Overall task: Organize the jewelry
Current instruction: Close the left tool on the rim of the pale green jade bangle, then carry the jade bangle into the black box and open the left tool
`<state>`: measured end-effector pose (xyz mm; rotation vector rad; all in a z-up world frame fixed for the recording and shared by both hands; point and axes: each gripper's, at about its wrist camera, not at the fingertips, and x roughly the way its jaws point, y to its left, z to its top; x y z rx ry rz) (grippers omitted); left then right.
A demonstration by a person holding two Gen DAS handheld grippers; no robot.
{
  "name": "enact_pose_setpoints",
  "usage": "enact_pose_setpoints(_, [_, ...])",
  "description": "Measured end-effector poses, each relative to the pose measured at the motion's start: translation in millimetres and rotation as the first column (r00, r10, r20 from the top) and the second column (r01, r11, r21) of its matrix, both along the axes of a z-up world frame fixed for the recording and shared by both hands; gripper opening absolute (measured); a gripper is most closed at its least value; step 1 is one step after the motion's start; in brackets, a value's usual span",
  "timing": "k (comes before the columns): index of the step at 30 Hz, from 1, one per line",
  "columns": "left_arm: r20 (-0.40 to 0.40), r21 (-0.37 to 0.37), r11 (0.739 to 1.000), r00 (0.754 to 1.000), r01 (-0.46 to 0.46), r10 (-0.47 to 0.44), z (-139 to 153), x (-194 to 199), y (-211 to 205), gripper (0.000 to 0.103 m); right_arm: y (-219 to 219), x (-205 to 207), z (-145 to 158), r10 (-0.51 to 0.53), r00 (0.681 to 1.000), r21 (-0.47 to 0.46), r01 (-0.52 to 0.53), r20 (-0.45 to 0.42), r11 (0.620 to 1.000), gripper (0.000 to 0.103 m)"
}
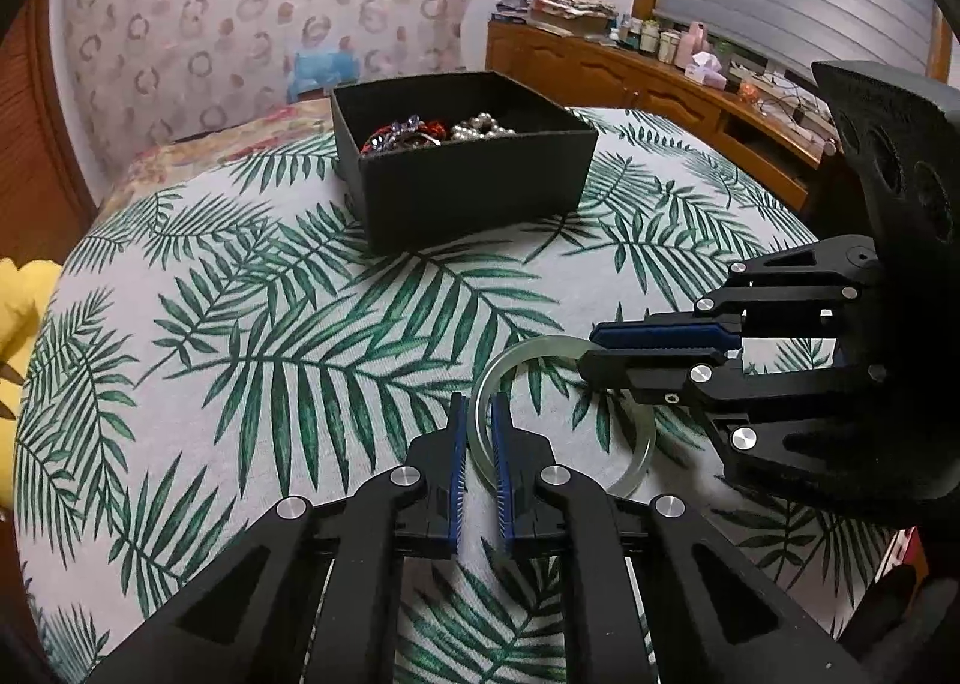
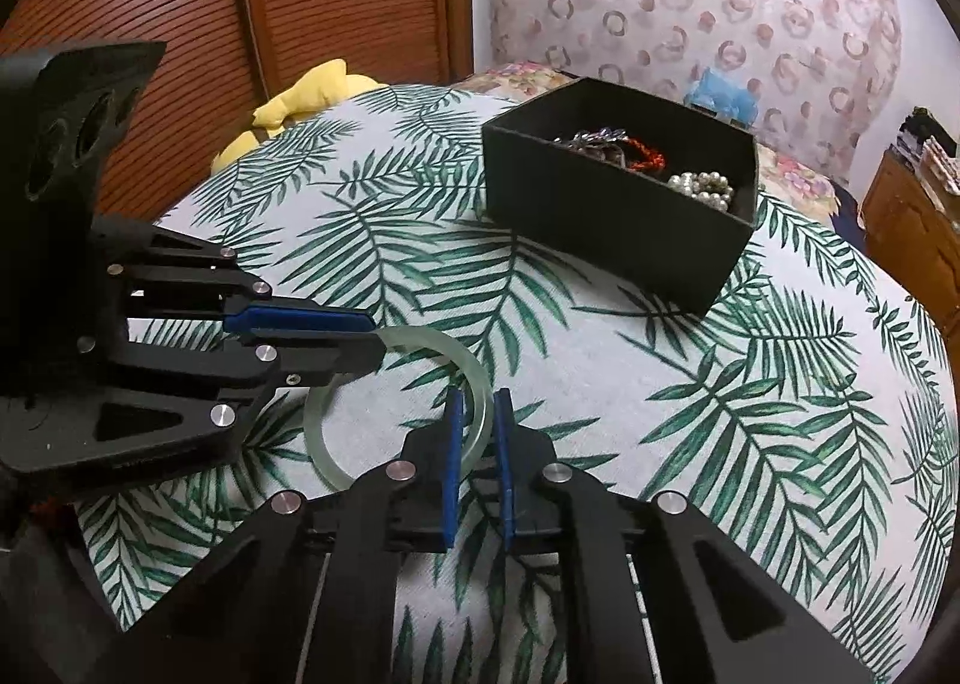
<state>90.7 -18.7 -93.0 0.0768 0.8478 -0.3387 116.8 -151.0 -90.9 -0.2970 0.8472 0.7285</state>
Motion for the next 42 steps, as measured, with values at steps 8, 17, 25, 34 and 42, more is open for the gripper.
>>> enact_pose_setpoints(8, [0.074,-0.027,1.000,0.997,-0.007,0.009,32.3,16.9,1.1,0.006,-8.4,20.2,35.5,-0.019,0.997,0.061,0.014,0.081,0.998,0.008])
enact_pose_setpoints(17, [0.158,-0.008,1.000,0.987,-0.010,0.011,75.9,63.8,-3.9,0.006,-17.0,66.5,78.9,-0.033,0.985,0.106,0.014,0.172,0.994,0.008])
enact_pose_setpoints(25, [0.149,-0.002,1.000,0.989,-0.023,0.023,78.3,107.5,-6.6,0.006,-14.9,113.2,83.3,-0.028,0.984,0.093,0.012,0.177,0.996,0.008])
enact_pose_setpoints(34, [0.118,0.005,0.999,0.992,-0.050,0.049,67.5,141.2,-0.5,0.007,-6.8,149.7,69.5,-0.025,0.988,0.090,0.011,0.153,0.996,0.009])
enact_pose_setpoints(42, [0.076,0.017,0.999,0.996,-0.042,0.041,50.1,153.3,-2.9,0.007,-4.3,159.4,45.0,-0.040,0.995,0.109,0.029,0.094,0.994,0.012])
